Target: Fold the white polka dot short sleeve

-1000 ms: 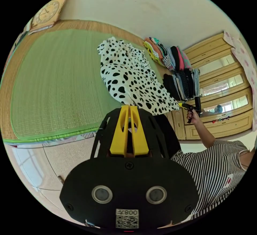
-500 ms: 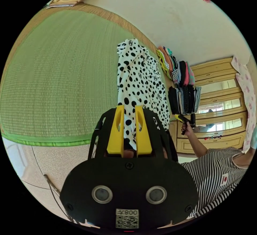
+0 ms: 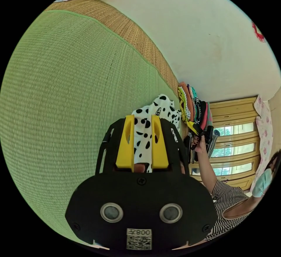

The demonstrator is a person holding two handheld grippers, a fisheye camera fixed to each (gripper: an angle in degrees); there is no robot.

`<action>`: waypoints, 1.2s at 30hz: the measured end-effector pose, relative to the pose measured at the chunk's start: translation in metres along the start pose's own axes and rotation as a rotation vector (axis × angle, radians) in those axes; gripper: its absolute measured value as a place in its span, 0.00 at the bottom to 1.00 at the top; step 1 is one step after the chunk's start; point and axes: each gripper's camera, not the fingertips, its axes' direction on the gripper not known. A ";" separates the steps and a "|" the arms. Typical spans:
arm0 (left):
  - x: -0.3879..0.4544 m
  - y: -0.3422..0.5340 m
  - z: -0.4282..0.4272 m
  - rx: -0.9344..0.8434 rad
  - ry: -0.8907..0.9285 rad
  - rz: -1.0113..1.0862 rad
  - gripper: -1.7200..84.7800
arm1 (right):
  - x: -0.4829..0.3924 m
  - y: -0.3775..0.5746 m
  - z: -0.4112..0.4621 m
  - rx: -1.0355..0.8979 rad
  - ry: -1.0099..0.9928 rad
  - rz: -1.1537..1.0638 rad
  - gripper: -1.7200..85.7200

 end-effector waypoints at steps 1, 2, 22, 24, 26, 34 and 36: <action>-0.004 -0.005 0.000 0.000 0.009 -0.003 0.11 | 0.008 -0.012 0.004 0.001 -0.003 0.010 0.11; -0.011 -0.014 0.000 -0.002 0.020 -0.007 0.10 | 0.012 -0.018 0.006 -0.001 0.001 0.016 0.11; 0.073 0.082 -0.040 -0.083 0.051 0.376 0.08 | 0.085 0.079 -0.108 -0.044 -0.203 0.001 0.03; 0.059 0.053 -0.050 -0.010 0.021 0.312 0.11 | 0.092 0.086 -0.112 -0.053 -0.202 0.016 0.03; 0.045 0.029 -0.044 0.002 0.009 0.240 0.10 | 0.096 0.086 -0.112 -0.052 -0.221 0.028 0.03; 0.098 0.067 0.020 -0.265 0.017 0.406 0.03 | 0.106 0.071 -0.123 -0.057 -0.240 0.024 0.03; 0.116 0.102 0.030 -0.318 -0.053 0.477 0.04 | 0.113 0.074 -0.126 -0.057 -0.243 0.043 0.02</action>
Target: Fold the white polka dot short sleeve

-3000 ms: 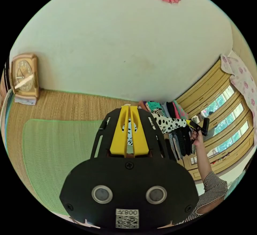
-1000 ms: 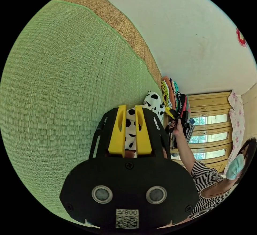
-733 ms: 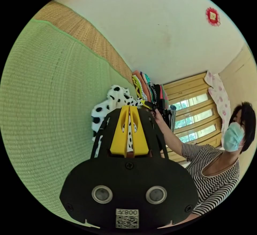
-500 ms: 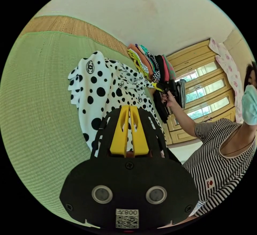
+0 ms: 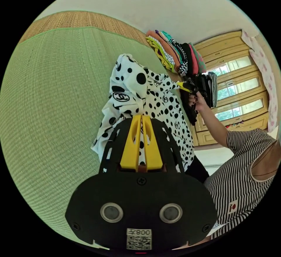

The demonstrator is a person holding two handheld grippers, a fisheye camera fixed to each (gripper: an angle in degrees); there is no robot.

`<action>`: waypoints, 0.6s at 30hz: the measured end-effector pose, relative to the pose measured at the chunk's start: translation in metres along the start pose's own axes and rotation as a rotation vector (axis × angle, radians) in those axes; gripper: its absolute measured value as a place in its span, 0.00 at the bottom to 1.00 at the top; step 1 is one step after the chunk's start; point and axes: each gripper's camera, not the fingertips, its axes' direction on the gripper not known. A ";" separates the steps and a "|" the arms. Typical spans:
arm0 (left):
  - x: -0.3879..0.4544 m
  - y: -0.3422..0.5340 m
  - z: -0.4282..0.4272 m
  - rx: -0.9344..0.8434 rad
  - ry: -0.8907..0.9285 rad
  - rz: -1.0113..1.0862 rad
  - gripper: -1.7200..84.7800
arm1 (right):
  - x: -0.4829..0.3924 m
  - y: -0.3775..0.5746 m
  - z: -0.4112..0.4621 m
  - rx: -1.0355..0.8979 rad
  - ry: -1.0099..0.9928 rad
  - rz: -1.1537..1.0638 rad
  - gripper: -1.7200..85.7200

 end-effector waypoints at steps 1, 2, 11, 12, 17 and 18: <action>0.006 0.004 -0.001 0.008 -0.020 0.016 0.04 | 0.003 0.002 -0.003 0.002 -0.012 0.008 0.02; 0.016 0.011 -0.007 0.031 -0.066 0.033 0.05 | 0.004 0.003 -0.004 0.001 -0.016 0.010 0.02; -0.003 0.003 -0.042 0.187 -0.049 -0.126 0.11 | 0.007 0.008 -0.016 -0.003 -0.020 0.029 0.03; -0.013 -0.003 -0.036 0.178 -0.007 -0.167 0.12 | 0.007 0.008 -0.016 -0.006 -0.019 0.033 0.03; -0.030 -0.027 -0.008 0.120 0.133 -0.241 0.06 | 0.005 0.009 -0.018 -0.005 -0.037 0.040 0.03; -0.026 -0.030 -0.008 0.123 0.144 -0.234 0.05 | 0.004 0.009 -0.019 -0.004 -0.039 0.040 0.03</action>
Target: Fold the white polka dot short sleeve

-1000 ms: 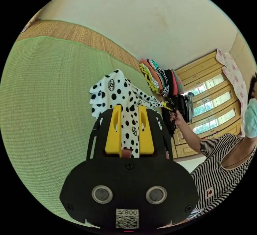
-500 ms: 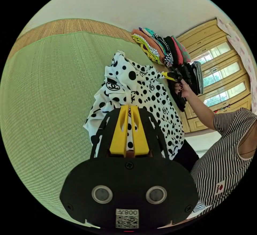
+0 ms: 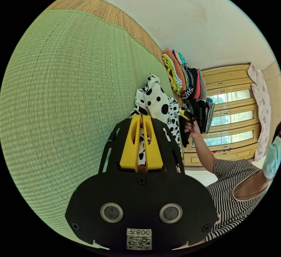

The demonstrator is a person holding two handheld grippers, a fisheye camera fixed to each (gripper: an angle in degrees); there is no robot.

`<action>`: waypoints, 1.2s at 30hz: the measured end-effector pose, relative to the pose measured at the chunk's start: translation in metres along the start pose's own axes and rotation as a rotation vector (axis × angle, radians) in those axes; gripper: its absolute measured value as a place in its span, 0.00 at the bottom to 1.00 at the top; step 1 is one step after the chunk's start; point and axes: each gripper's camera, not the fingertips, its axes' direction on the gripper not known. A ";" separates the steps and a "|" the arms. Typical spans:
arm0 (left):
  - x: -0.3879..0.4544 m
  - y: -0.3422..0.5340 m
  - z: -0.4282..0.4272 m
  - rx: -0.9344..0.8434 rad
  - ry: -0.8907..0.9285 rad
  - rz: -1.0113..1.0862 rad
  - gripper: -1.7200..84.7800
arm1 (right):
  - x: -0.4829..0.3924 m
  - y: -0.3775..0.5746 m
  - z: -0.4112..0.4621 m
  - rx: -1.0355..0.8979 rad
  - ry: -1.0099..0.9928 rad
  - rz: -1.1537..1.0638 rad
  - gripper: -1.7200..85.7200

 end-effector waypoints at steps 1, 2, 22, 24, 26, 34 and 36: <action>0.004 0.000 -0.002 0.011 -0.005 0.008 0.05 | -0.002 -0.001 -0.002 0.001 -0.002 -0.005 0.03; 0.014 0.002 -0.009 0.031 -0.022 0.024 0.04 | -0.004 -0.001 -0.002 0.001 -0.002 -0.008 0.03; 0.124 0.119 -0.164 0.412 -0.188 0.100 0.02 | -0.039 0.051 -0.051 0.125 -0.023 -0.016 0.02; 0.140 0.117 -0.179 0.481 -0.133 0.159 0.02 | -0.058 0.046 -0.061 0.179 -0.087 -0.078 0.02; 0.156 0.112 -0.189 0.515 -0.177 0.206 0.02 | -0.080 0.039 -0.070 0.213 -0.091 -0.146 0.02; 0.137 0.008 -0.189 0.463 -0.245 0.181 0.02 | -0.132 -0.073 -0.060 0.223 0.006 -0.251 0.02; 0.113 -0.030 -0.175 0.421 -0.233 0.128 0.03 | -0.128 -0.106 -0.042 0.185 0.028 -0.222 0.02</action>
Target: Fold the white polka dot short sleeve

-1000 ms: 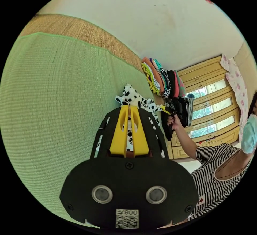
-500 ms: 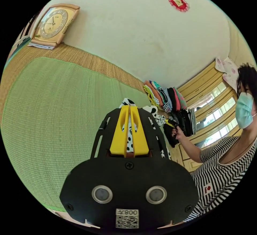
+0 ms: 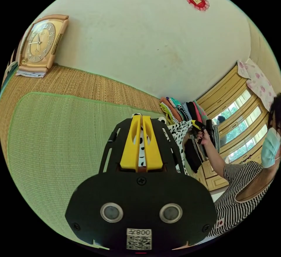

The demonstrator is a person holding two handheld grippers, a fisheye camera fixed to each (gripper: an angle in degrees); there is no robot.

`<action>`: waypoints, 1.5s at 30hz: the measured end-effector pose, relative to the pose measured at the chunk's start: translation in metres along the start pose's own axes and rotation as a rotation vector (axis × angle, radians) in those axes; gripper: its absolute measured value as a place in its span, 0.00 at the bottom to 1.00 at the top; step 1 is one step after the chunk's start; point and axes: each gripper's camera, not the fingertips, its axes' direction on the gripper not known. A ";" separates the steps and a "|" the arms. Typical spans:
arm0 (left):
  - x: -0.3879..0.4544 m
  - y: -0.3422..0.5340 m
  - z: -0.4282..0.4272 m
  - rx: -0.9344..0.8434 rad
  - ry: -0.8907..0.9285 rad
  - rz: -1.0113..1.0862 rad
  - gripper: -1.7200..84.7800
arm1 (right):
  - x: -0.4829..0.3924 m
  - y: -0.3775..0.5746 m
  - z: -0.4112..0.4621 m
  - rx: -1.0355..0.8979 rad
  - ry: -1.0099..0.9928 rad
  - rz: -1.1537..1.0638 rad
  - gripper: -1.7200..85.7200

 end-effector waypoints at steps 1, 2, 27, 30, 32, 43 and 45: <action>-0.007 -0.005 0.008 -0.009 -0.009 -0.021 0.03 | 0.010 -0.015 0.019 -0.034 0.013 0.027 0.02; -0.020 -0.014 0.027 -0.044 0.007 -0.044 0.03 | 0.015 -0.021 0.029 -0.053 0.023 0.038 0.02; -0.087 0.125 0.051 -0.267 0.073 -0.196 0.10 | 0.009 0.069 0.161 -0.359 0.325 -0.039 0.10; -0.078 0.145 0.065 -0.345 0.070 -0.188 0.10 | -0.017 0.114 0.187 -0.447 0.405 -0.122 0.10; -0.076 0.148 0.077 -0.385 0.048 -0.181 0.08 | -0.023 0.127 0.208 -0.498 0.439 -0.159 0.10; -0.083 0.150 0.077 -0.377 0.037 -0.196 0.03 | -0.028 0.137 0.262 -0.672 0.585 -0.268 0.02; -0.078 0.147 0.062 -0.323 0.065 -0.185 0.02 | -0.034 0.134 0.253 -0.657 0.574 -0.285 0.02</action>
